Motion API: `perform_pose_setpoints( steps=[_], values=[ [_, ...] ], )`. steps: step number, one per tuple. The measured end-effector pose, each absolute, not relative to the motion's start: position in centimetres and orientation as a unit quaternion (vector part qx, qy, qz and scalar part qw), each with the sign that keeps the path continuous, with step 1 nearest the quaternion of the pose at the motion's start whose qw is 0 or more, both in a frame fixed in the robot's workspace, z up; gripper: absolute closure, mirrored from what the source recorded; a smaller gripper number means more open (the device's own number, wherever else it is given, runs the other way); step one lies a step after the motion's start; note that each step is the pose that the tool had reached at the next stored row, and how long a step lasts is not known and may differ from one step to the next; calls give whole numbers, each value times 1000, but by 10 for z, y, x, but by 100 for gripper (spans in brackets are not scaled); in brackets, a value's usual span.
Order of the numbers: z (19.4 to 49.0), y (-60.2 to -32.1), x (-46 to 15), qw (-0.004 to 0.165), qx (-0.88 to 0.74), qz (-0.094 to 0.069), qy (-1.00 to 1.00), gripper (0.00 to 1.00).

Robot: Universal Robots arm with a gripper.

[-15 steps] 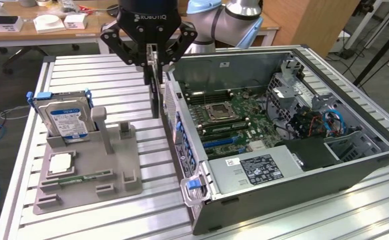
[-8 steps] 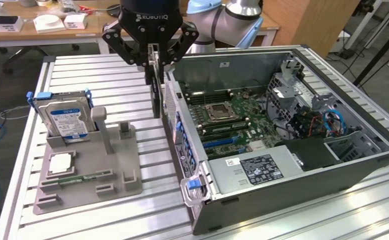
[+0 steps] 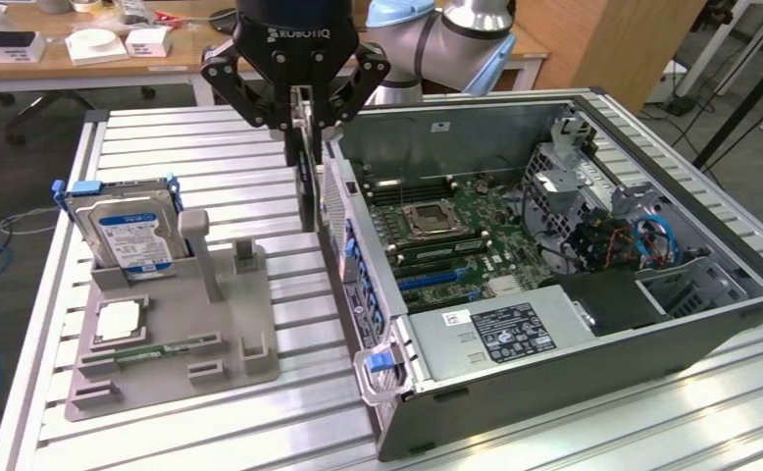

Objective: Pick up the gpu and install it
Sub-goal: 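Pick up the gpu and move the gpu toward the slot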

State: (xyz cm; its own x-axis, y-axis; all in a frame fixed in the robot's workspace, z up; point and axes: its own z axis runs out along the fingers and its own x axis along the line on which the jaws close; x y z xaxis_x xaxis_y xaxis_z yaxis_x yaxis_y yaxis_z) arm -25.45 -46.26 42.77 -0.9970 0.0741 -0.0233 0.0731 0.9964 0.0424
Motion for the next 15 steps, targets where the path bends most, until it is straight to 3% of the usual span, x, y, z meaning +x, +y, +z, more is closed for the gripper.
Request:
perform_pose_setpoints(
  steps=[15],
  values=[
    [428,-463,-249,12,37,21,999,74]
  ],
)
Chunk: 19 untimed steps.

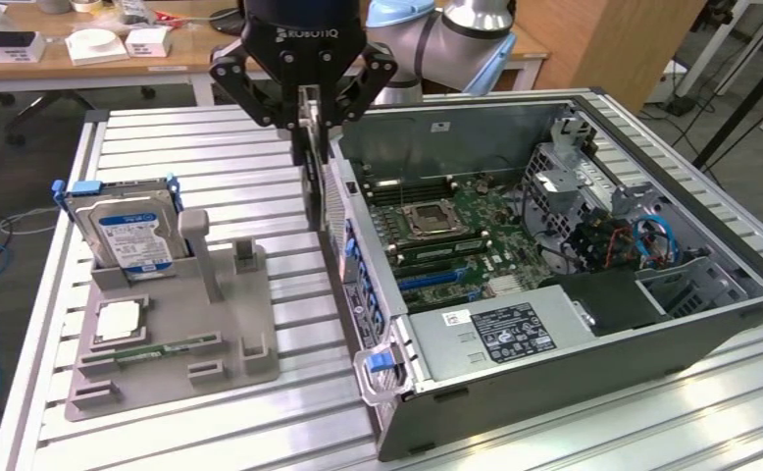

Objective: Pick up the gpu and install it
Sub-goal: 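Pick up the gpu and move the gpu toward the slot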

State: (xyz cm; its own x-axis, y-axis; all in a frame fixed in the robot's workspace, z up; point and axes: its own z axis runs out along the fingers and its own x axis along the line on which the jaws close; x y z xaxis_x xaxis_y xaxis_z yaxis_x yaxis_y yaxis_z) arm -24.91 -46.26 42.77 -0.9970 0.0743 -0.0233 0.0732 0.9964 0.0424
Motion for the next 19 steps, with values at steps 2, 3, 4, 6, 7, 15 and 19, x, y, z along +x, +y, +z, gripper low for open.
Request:
perform_pose_setpoints(
  steps=[2,3,4,6,7,15,19],
  values=[
    [428,-463,-248,12,37,21,999,74],
    [428,-463,-248,12,37,21,999,74],
    [428,-463,-248,12,37,21,999,74],
    [428,-463,-247,12,37,21,999,74],
    [428,-463,-247,12,37,21,999,74],
    [428,-463,-244,12,37,21,999,74],
    [428,-463,-242,12,37,21,999,74]
  ],
)
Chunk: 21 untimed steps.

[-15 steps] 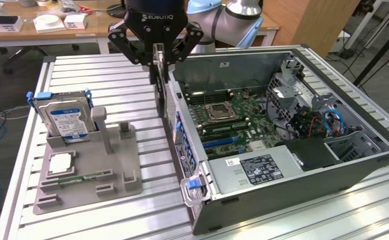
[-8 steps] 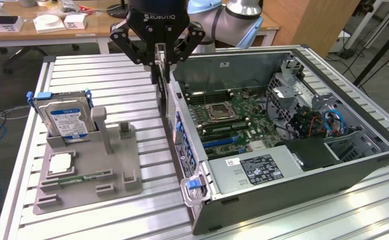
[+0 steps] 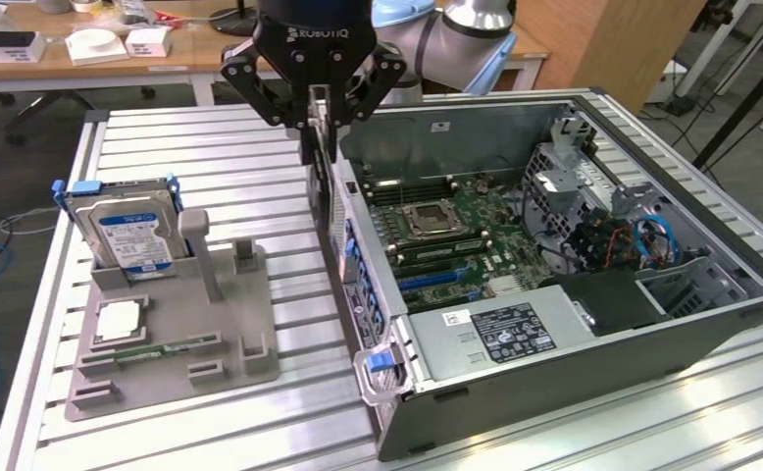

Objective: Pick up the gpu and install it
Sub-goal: 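Pick up the gpu and move the gpu toward the slot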

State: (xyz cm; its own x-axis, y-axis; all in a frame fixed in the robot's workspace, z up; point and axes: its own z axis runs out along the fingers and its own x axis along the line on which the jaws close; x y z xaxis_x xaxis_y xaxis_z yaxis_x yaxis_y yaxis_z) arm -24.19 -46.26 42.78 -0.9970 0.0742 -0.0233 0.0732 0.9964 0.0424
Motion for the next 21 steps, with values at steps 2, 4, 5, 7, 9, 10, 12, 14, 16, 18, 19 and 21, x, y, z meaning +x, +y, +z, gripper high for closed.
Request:
perform_pose_setpoints(
  steps=[2,4,5,7,9,10,12,14,16,18,19,21],
  values=[
    [428,-463,-241,12,37,21,999,74],
    [428,-463,-240,12,37,21,999,74],
    [428,-463,-239,12,37,21,999,74],
    [428,-463,-238,12,37,21,999,74],
    [428,-463,-238,12,37,21,999,74],
    [428,-463,-237,12,37,21,999,74],
    [428,-463,-236,12,37,21,999,74],
    [428,-463,-235,12,37,21,999,74],
    [428,-463,-234,12,37,21,999,74],
    [428,-463,-233,12,37,21,999,74],
    [428,-463,-233,12,37,21,999,74],
    [428,-463,-232,12,37,21,999,74]
  ],
)
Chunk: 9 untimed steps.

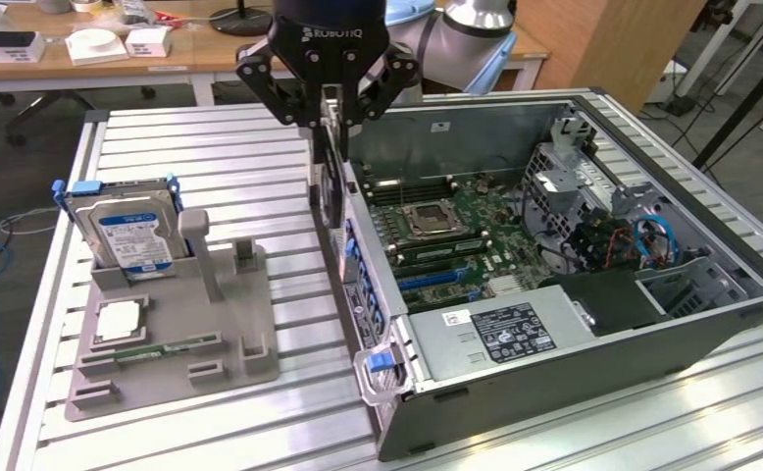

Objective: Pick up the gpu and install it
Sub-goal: 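Pick up the gpu and move the gpu toward the slot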

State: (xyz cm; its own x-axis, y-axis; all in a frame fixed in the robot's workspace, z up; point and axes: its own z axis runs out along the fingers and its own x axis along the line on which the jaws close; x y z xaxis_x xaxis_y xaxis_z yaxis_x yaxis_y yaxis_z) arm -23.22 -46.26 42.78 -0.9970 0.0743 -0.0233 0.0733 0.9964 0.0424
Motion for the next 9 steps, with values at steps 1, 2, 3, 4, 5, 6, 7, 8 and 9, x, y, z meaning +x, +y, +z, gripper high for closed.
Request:
perform_pose_setpoints(
  steps=[1,2,3,4,5,6,7,8,9],
  values=[
    [428,-463,-232,12,37,21,999,74],
    [428,-463,-231,12,37,21,999,74],
    [428,-463,-231,12,37,21,999,74],
    [428,-463,-231,12,37,21,999,74],
    [428,-463,-231,12,37,21,999,74],
    [428,-463,-230,12,37,21,999,74],
    [428,-463,-230,12,37,21,999,74],
    [428,-463,-230,12,37,21,999,74],
    [428,-463,-229,12,37,21,999,74]
  ],
)
